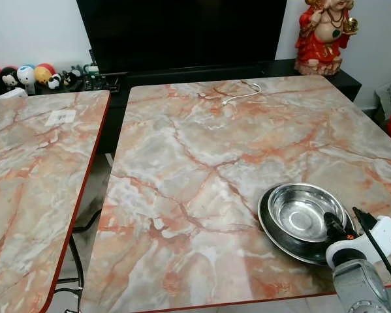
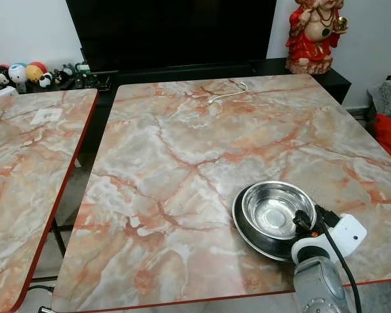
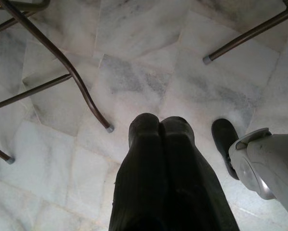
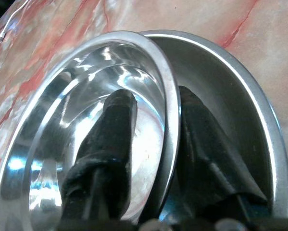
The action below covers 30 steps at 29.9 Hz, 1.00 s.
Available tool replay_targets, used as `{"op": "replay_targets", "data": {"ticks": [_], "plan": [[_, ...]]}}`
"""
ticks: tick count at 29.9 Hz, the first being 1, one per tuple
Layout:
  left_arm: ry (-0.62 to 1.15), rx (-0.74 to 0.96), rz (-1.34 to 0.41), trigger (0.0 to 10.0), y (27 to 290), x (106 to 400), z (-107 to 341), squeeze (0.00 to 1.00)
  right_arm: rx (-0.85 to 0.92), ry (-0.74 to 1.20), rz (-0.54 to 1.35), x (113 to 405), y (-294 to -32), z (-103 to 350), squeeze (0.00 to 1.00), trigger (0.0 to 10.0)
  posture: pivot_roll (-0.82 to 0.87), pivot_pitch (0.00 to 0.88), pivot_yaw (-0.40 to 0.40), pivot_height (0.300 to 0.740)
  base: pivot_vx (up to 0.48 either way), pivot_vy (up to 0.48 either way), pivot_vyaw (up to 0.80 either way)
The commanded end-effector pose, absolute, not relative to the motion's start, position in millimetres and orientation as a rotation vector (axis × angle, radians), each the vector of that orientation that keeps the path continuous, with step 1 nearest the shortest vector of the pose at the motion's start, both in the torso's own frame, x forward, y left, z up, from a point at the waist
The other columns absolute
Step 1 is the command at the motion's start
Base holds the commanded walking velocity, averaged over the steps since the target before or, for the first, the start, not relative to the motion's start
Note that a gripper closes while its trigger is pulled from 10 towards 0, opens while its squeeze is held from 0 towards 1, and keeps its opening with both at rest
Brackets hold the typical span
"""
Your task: Setting the table
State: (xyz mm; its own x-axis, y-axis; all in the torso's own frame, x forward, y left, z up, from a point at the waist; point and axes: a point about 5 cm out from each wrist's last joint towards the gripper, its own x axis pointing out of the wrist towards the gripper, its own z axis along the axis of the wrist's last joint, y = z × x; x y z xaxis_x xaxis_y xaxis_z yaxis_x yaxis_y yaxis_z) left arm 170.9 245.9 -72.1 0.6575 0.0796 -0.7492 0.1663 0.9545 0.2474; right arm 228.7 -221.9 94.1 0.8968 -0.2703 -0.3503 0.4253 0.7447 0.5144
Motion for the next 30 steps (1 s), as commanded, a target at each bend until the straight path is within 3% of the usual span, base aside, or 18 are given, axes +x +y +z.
{"op": "replay_targets", "data": {"ticks": [1,2,3,4,16,21,23,30], "plan": [[0.868,0.313,-0.035,10.0,252,169,-72,0.00,0.610,0.246,-0.397,227,-222,101,0.93,10.0,-0.02,0.002,0.024,0.740,0.000,0.000,0.00],[0.868,0.312,-0.035,10.0,251,169,-72,0.00,0.609,0.242,-0.401,226,-223,102,0.70,10.0,-0.02,0.002,0.024,0.740,0.000,0.000,0.00],[0.868,0.312,-0.034,10.0,251,169,-72,0.00,0.609,0.239,-0.403,226,-224,103,0.19,10.0,-0.02,0.002,0.024,0.740,0.000,0.000,0.00],[0.868,0.312,-0.034,10.0,251,169,-72,0.00,0.606,0.235,-0.403,226,-224,105,0.00,10.0,-0.02,0.002,0.024,0.740,0.000,0.000,0.00],[0.867,0.307,-0.040,10.0,248,170,-72,0.00,0.530,0.214,-0.514,217,-237,116,0.00,10.0,-0.03,0.001,0.023,0.740,0.000,0.000,0.00],[0.866,0.307,-0.039,10.0,247,170,-72,0.00,0.422,0.211,-0.562,213,-242,118,0.00,10.0,-0.03,0.001,0.023,0.740,0.000,0.000,0.00],[0.864,0.306,-0.037,10.0,247,170,-73,0.00,0.278,0.164,-0.609,211,-251,121,0.00,10.0,-0.03,0.000,0.020,0.740,0.000,0.000,0.00],[0.862,0.308,-0.035,10.0,248,171,-72,0.00,0.218,-0.010,-0.422,229,-233,142,0.00,10.0,-0.03,0.000,0.031,0.740,0.000,0.000,0.00]]}}
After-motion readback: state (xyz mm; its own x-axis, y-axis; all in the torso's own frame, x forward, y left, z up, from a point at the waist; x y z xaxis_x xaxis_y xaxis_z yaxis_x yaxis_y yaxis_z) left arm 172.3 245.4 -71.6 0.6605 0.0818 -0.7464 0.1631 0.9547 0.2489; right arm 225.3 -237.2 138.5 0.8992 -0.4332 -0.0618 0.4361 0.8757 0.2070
